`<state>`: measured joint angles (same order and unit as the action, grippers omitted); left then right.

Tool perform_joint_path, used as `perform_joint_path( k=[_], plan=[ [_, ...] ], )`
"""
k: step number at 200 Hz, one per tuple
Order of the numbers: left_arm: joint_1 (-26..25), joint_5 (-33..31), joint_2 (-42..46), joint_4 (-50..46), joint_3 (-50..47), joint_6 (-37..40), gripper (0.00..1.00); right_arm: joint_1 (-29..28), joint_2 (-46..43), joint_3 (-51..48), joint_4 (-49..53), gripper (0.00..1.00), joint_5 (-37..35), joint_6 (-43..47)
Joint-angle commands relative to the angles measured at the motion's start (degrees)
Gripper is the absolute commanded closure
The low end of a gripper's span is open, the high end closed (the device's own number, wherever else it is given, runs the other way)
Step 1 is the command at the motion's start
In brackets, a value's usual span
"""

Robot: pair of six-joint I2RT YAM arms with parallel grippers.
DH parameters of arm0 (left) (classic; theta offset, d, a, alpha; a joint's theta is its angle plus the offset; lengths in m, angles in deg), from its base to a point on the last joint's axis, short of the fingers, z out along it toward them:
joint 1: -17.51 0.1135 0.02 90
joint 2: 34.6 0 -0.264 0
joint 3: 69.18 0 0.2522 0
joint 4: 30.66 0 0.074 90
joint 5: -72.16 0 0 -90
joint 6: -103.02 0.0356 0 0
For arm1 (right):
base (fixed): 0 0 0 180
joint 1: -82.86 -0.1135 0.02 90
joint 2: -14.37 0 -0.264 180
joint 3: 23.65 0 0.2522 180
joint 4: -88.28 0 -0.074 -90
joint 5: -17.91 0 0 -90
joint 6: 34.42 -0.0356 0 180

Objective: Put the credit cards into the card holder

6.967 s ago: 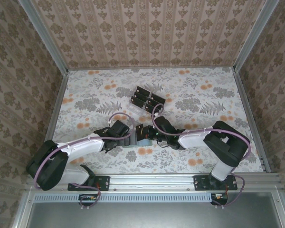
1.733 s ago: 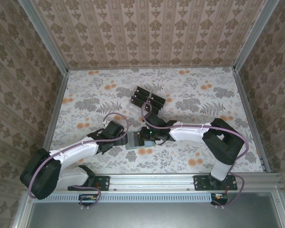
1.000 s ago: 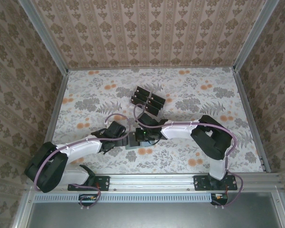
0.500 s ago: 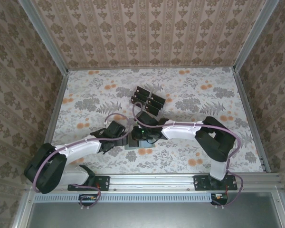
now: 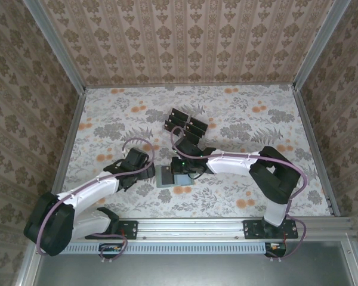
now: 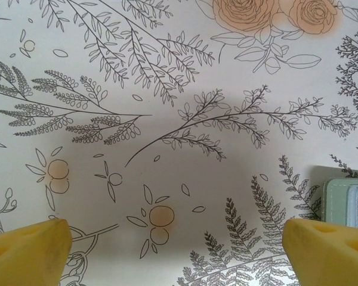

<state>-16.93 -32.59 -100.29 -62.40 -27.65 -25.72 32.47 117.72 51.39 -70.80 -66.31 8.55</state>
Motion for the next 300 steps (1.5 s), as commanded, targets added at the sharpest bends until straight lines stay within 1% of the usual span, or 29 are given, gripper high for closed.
perform_joint_path(
  k=[1,77,148,300],
  plan=[
    [0.2,1.1,-1.2,-0.8,-0.2,1.3,0.0,0.2,1.7,-0.5,1.5,0.92,-1.4,0.3],
    [0.2,2.5,-5.5,2.1,0.0,1.8,0.0,0.2,4.2,0.0,1.3,0.94,-1.3,0.1],
    [0.1,3.1,-7.6,3.7,0.6,2.0,0.0,0.1,6.0,1.5,0.2,0.94,0.3,-0.5],
    [-0.1,2.9,-8.4,3.4,1.8,2.3,0.0,-0.5,5.7,2.0,-5.5,0.93,4.9,-2.5]
  ],
)
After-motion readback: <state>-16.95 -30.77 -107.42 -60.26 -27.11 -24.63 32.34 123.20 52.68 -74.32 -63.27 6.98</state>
